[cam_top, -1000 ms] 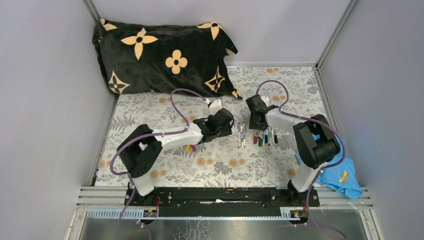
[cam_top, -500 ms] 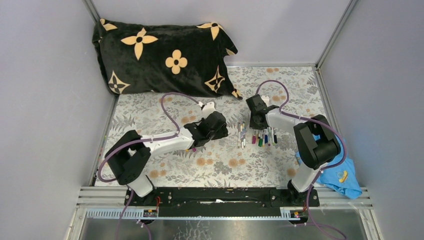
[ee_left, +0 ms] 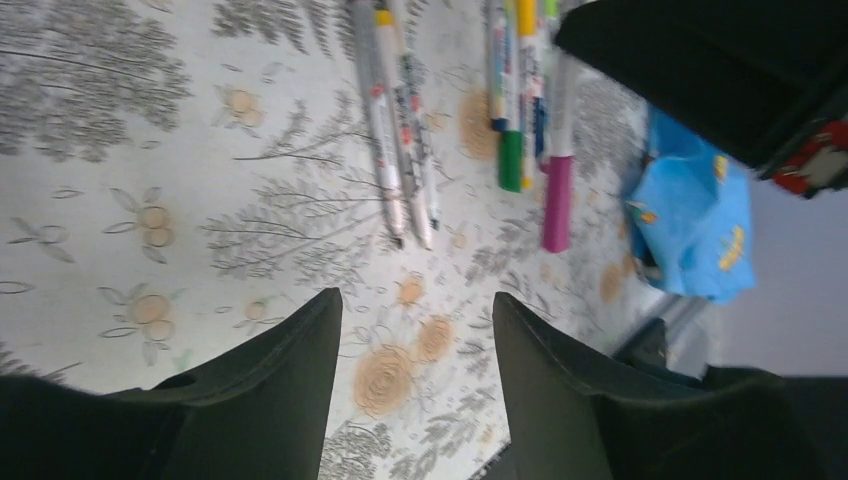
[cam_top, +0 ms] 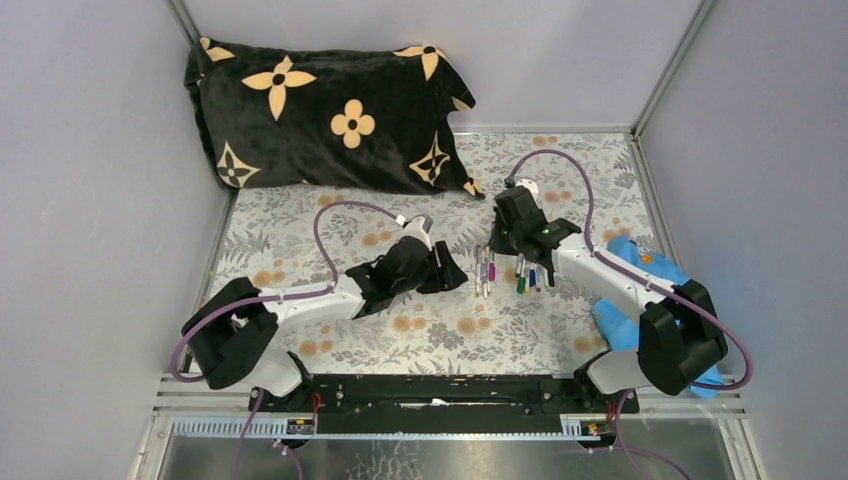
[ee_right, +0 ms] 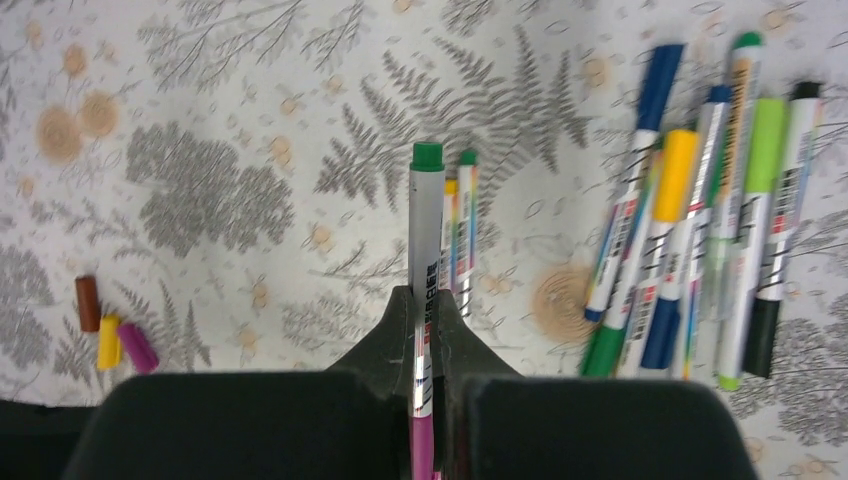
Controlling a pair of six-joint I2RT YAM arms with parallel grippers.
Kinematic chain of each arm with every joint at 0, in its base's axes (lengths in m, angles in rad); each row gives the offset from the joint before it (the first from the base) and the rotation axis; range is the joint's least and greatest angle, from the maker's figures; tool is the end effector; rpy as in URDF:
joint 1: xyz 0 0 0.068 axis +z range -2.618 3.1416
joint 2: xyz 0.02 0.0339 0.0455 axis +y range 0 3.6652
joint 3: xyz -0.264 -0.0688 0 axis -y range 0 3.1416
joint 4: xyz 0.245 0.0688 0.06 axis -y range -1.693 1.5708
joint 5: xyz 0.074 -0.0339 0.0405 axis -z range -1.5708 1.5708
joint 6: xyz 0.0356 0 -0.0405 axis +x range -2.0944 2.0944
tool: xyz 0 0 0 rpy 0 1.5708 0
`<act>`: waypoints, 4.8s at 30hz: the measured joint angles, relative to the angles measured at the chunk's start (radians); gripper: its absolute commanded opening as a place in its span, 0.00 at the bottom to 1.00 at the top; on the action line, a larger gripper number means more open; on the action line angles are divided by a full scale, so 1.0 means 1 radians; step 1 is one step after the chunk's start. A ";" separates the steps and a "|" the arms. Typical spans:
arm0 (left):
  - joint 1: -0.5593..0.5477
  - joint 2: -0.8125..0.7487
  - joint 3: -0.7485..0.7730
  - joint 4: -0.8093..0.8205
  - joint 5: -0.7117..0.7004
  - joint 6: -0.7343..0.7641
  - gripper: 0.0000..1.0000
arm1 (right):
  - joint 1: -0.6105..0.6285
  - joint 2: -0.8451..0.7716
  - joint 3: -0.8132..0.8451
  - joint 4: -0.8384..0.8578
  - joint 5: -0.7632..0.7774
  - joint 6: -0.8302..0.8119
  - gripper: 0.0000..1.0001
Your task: Open the pen caps
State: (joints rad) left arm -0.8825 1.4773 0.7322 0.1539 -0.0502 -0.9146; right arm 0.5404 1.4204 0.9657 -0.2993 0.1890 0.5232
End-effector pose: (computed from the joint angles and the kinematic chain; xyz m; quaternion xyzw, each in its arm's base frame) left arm 0.1964 -0.2360 0.1933 -0.0260 0.8818 -0.3542 0.3102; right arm 0.2661 0.1519 0.2462 0.0296 0.9140 0.1258 0.3847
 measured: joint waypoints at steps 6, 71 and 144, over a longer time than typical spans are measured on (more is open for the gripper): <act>-0.004 -0.042 -0.055 0.110 0.099 -0.019 0.63 | 0.092 -0.005 0.000 -0.010 0.001 0.041 0.00; -0.046 -0.093 -0.130 0.160 0.155 -0.113 0.00 | 0.302 -0.037 0.000 0.029 0.083 0.164 0.26; 0.211 -0.096 -0.025 -0.547 -0.328 -0.156 0.14 | 0.144 0.038 0.043 -0.034 0.165 -0.010 0.00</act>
State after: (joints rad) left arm -0.6720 1.3811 0.7074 -0.3931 -0.3786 -1.0710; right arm 0.6842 1.4582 1.0092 -0.3328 0.3542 0.5129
